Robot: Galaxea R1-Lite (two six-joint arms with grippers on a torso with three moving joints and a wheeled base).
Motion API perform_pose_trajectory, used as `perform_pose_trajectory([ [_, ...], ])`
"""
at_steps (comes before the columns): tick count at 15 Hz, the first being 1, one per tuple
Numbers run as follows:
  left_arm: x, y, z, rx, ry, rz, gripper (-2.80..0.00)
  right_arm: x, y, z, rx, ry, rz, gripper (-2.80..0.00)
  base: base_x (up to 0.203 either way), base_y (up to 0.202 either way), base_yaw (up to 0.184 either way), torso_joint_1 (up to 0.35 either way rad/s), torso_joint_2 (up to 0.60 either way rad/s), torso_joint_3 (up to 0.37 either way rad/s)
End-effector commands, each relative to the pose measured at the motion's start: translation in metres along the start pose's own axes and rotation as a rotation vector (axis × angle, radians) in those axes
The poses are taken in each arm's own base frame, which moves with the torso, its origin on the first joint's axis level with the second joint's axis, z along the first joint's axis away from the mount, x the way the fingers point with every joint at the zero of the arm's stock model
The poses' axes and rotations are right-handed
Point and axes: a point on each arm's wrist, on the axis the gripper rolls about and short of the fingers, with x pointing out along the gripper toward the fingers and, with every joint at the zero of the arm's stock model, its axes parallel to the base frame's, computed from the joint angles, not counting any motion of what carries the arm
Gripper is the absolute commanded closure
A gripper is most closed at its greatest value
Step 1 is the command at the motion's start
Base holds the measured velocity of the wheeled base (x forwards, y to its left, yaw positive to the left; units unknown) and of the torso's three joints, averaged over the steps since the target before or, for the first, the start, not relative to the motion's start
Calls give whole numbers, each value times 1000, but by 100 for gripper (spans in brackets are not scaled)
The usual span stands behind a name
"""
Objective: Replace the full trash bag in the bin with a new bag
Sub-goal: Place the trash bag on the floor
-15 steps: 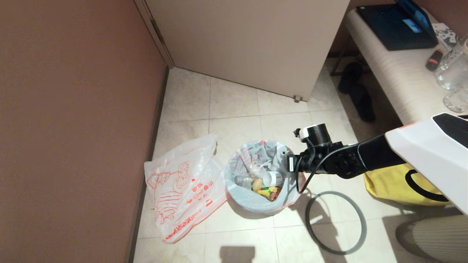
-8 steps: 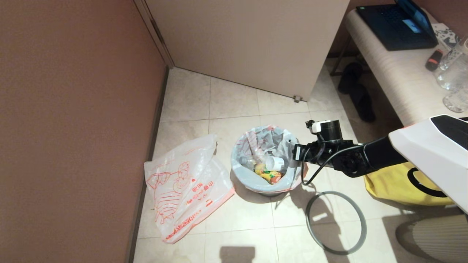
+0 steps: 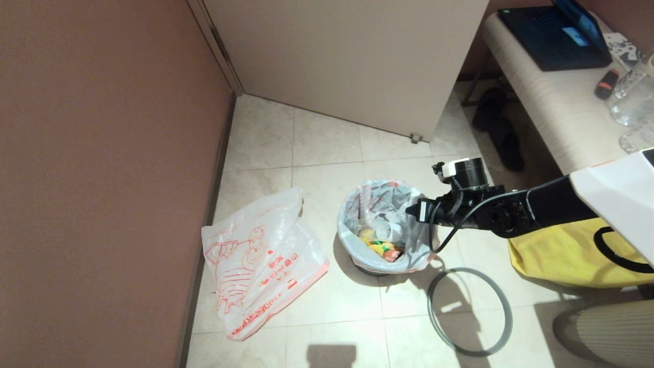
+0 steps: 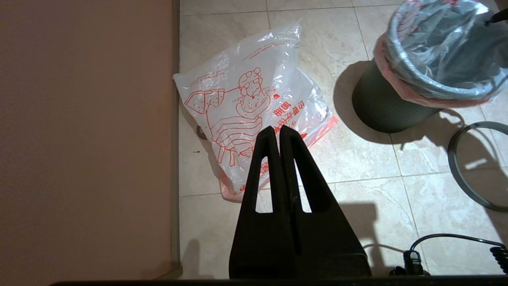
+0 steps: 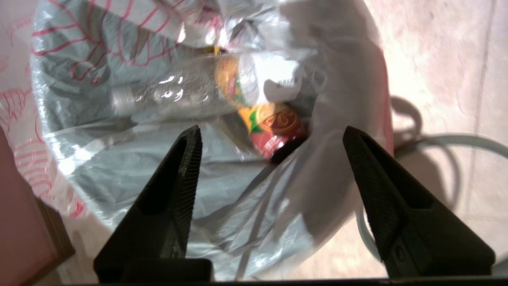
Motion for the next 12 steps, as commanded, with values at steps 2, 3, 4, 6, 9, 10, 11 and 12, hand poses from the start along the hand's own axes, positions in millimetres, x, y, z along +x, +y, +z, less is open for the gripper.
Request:
perform_pose_trajectory([
  [2,0,0,0,-1,1,1,0,-41,-12,33,29,3,-48,-280,0,0,0,0,0,0],
  [3,0,0,0,0,1,1,0,-40,-18,36,39,3,-63,-280,0,0,0,0,0,0],
  [4,0,0,0,1,1,1,0,-32,-26,34,50,18,-82,-280,0,0,0,0,0,0],
  [6,0,0,0,1,1,1,0,-23,-46,31,138,47,-122,-280,0,0,0,0,0,0],
  [9,0,0,0,0,1,-1,0,-11,-79,8,410,206,-124,0,0,0,0,0,0,0],
  [10,0,0,0,-1,1,0,0,-9,-94,4,551,261,-69,0,0,0,0,0,0,0],
  [11,0,0,0,0,1,0,0,-3,-110,1,686,304,-11,0,0,0,0,0,0,0],
  [12,0,0,0,1,1,1,0,3,-126,0,833,331,42,0,0,0,0,0,0,0],
])
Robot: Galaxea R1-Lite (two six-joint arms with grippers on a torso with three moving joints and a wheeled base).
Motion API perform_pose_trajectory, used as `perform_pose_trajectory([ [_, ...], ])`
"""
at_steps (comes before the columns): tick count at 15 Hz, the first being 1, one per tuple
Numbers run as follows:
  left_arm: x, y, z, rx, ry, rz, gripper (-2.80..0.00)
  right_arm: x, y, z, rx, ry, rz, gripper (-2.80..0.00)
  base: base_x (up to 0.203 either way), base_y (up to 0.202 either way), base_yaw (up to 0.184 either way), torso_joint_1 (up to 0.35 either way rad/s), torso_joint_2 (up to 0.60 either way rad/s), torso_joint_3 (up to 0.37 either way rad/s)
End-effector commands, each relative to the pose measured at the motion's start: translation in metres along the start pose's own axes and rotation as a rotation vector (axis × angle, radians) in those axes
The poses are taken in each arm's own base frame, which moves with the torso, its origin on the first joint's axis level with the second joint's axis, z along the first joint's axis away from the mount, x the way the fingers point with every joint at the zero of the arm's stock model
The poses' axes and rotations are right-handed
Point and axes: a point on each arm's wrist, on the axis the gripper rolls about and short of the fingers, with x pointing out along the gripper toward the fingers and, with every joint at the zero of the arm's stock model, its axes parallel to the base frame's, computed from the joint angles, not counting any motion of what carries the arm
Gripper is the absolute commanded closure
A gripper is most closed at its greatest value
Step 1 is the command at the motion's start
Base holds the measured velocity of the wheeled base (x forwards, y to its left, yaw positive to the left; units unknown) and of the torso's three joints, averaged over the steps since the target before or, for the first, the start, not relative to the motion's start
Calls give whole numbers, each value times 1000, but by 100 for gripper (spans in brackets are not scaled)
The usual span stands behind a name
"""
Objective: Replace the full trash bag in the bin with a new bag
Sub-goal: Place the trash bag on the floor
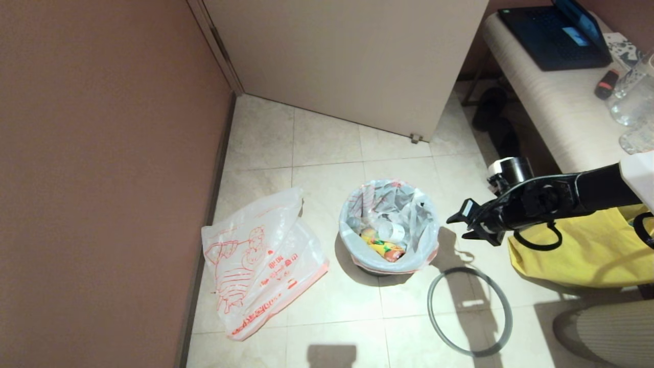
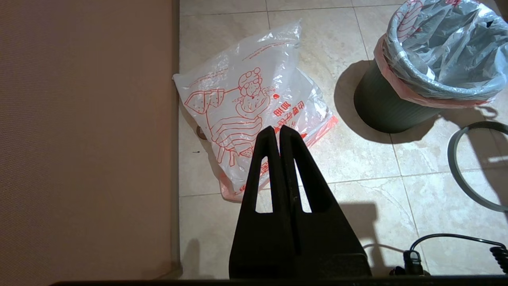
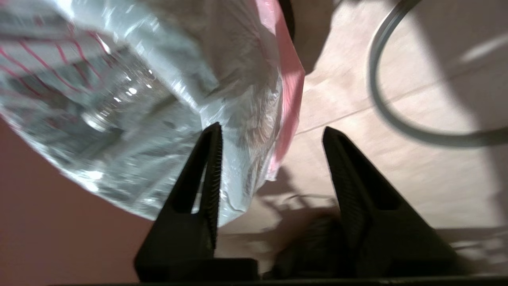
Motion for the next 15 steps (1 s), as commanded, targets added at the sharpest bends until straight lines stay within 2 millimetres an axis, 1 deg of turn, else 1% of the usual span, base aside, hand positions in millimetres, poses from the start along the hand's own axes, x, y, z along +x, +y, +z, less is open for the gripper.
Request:
perform_pose_trajectory([
  [1,0,0,0,-2,1,1,0,22,-35,15,328,138,96,0,0,0,0,0,0,0],
  [2,0,0,0,0,0,1,0,33,-42,18,387,162,108,0,0,0,0,0,0,0],
  [3,0,0,0,-2,1,-1,0,43,-47,20,406,178,108,0,0,0,0,0,0,0],
  [4,0,0,0,-1,1,1,0,48,-49,22,426,198,95,0,0,0,0,0,0,0],
  [5,0,0,0,-2,1,1,0,55,-52,21,448,230,71,0,0,0,0,0,0,0],
  [7,0,0,0,-2,1,1,0,76,-56,17,482,282,41,0,0,0,0,0,0,0],
  [8,0,0,0,-1,1,0,0,81,-58,15,498,300,20,0,0,0,0,0,0,0],
  [9,0,0,0,-1,1,1,0,86,-62,13,508,309,1,-280,0,0,0,0,0,0],
  [12,0,0,0,-1,1,1,0,91,-65,11,548,319,-17,-280,0,0,0,0,0,0],
  [15,0,0,0,-2,1,-1,0,89,-61,16,616,309,-16,-280,0,0,0,0,0,0],
])
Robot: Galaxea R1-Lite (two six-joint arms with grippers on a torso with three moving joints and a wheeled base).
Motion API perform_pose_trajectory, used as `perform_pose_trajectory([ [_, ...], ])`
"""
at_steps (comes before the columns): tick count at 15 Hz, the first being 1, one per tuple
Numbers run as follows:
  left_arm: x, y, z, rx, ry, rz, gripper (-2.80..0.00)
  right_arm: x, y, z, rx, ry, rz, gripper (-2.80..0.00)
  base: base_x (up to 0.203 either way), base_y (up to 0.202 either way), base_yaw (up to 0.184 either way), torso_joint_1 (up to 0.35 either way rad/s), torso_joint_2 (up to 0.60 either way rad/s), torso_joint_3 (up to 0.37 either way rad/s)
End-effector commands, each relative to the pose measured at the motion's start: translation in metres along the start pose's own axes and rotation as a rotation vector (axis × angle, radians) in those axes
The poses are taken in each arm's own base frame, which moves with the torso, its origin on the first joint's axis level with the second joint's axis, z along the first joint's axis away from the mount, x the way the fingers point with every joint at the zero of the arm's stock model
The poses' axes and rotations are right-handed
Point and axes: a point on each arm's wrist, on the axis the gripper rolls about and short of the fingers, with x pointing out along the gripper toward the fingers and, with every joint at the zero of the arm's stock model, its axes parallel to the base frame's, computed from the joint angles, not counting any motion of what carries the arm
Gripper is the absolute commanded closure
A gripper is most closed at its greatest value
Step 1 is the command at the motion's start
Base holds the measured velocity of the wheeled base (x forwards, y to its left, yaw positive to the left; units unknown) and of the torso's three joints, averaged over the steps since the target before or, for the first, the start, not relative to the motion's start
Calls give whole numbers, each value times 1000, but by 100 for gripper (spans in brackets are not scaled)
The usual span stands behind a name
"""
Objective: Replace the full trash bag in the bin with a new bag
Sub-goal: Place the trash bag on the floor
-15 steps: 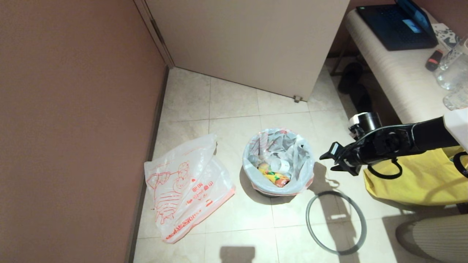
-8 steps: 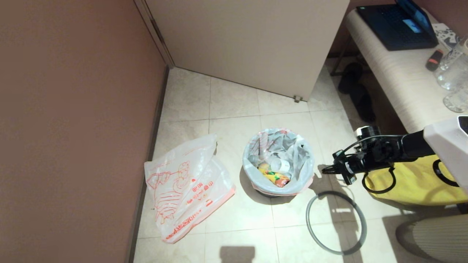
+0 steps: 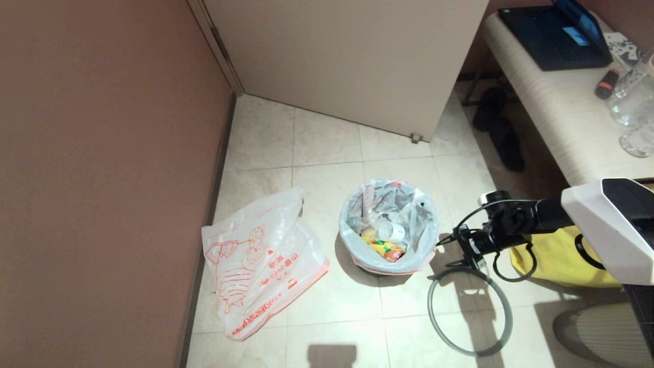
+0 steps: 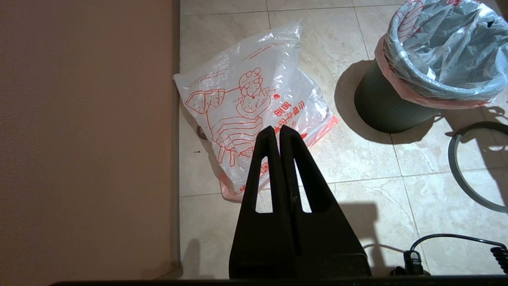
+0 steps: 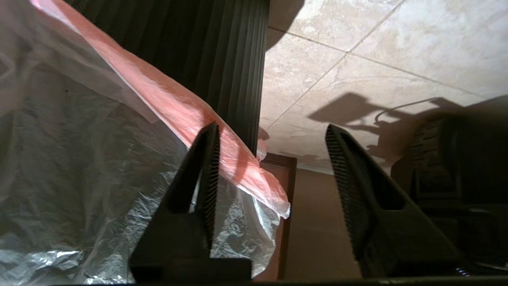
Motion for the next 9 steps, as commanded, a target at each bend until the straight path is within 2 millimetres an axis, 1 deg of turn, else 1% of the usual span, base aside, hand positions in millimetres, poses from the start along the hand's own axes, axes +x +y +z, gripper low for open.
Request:
perform_pose_trajectory([
  [1,0,0,0,-1,1,1,0,1,4,3,75,7,19,-280,0,0,0,0,0,0],
  [3,0,0,0,1,1,0,0,3,6,-1,99,42,31,-280,0,0,0,0,0,0],
  [5,0,0,0,0,1,0,0,-1,8,4,130,28,41,-280,0,0,0,0,0,0],
  [9,0,0,0,0,0,0,0,0,9,5,136,-1,38,-280,0,0,0,0,0,0],
])
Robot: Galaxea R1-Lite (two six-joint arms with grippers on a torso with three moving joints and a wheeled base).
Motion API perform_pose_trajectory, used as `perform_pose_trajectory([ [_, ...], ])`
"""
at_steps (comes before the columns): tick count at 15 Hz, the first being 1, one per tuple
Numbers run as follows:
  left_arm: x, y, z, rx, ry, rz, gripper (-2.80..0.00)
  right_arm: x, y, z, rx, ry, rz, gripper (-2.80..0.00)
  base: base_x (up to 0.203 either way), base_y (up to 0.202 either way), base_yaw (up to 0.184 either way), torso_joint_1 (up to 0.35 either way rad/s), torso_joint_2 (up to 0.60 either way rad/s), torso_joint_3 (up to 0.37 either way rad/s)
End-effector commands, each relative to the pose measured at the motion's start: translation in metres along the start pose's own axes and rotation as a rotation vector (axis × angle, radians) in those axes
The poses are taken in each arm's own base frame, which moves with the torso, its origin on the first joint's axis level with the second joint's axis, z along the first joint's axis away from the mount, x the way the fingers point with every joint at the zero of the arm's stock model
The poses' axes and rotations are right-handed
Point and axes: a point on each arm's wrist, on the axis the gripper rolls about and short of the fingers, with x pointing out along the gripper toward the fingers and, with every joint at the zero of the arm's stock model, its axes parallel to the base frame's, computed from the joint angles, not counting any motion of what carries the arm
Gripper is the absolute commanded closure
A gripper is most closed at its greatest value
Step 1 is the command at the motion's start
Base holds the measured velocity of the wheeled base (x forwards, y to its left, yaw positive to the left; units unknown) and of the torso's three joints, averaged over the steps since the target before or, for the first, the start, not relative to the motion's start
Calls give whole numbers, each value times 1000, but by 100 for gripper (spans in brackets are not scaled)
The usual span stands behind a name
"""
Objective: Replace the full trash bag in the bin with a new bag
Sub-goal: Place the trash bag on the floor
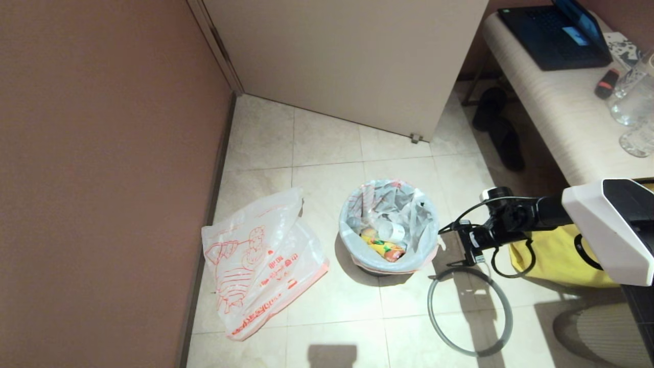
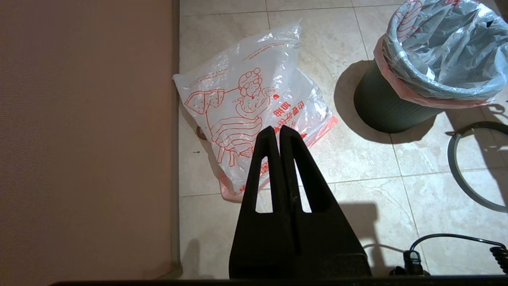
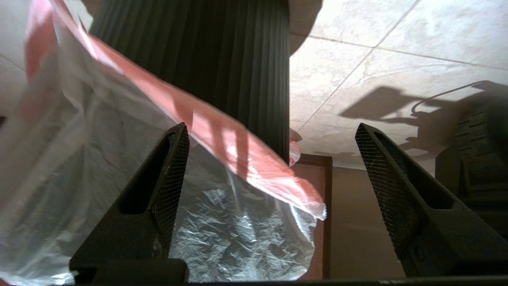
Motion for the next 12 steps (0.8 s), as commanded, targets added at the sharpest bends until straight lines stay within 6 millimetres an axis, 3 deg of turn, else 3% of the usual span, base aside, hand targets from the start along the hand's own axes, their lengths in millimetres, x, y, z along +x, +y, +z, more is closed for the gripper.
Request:
perform_pose_trajectory([
  [1,0,0,0,0,1,-1,0,0,0,1,10,0,1,-280,0,0,0,0,0,0],
  [4,0,0,0,-1,1,-1,0,9,-2,-2,-11,-32,-28,-280,0,0,0,0,0,0],
  [9,0,0,0,0,1,-1,0,29,-13,-12,-42,-105,-229,-280,0,0,0,0,0,0],
  [12,0,0,0,-1,1,0,0,30,-16,-10,-59,-157,-267,-280,0,0,0,0,0,0],
])
